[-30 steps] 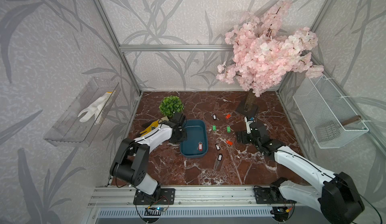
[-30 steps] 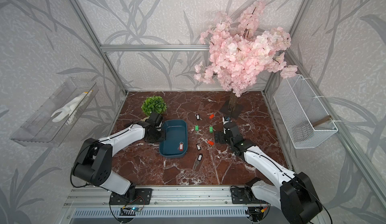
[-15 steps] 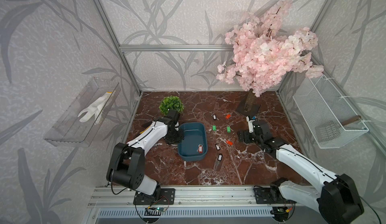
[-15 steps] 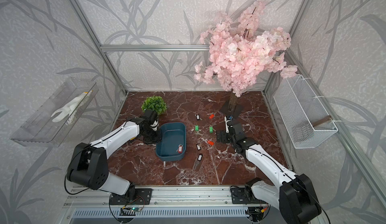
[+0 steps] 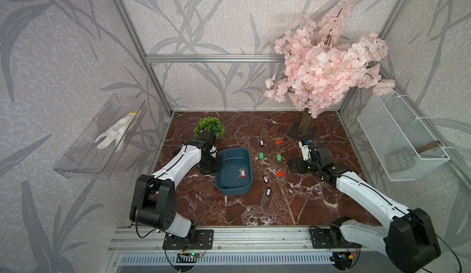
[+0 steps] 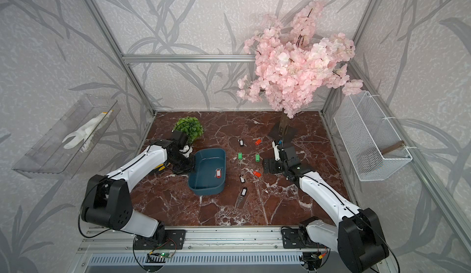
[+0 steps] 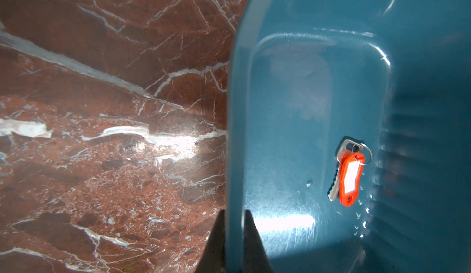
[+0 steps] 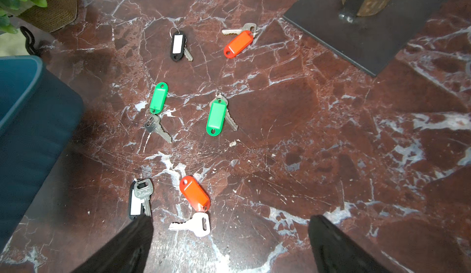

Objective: Take the keys out of the storage box
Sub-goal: Adjust the storage box at the center of the board.

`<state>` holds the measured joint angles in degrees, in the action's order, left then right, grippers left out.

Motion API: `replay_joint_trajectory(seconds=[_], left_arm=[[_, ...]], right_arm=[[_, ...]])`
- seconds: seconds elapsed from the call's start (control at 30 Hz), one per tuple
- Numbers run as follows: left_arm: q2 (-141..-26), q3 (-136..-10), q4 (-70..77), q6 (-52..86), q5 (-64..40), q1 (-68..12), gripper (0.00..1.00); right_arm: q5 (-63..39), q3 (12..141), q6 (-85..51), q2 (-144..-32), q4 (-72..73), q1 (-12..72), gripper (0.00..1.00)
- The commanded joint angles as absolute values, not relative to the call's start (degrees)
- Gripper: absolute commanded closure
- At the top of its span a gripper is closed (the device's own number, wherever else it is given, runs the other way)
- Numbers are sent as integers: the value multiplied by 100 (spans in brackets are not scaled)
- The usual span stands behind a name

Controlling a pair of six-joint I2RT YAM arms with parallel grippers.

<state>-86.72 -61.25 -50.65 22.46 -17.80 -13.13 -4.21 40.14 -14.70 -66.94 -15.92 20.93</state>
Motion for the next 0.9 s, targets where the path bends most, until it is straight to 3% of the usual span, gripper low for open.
replay_joint_trajectory(seconds=[0.0, 0.47, 0.67, 0.87], left_arm=[[-8758, -6126, -5070, 2128, -1501, -1400, 100], [-9123, -5907, -4704, 2084, -1339, -1617, 99], [-9121, -5759, -4491, 2070, -1114, -1619, 84], [-9089, -5676, -4408, 2102, -891, -1626, 71]], right_arm=[[-711, 4208, -1381, -6636, -1646, 2065, 1], [-1430, 4557, -1214, -6829, -1877, 2065, 1], [-1572, 4652, -1097, -6919, -1869, 2171, 1], [-1233, 5065, -611, -7263, -2163, 2823, 1]])
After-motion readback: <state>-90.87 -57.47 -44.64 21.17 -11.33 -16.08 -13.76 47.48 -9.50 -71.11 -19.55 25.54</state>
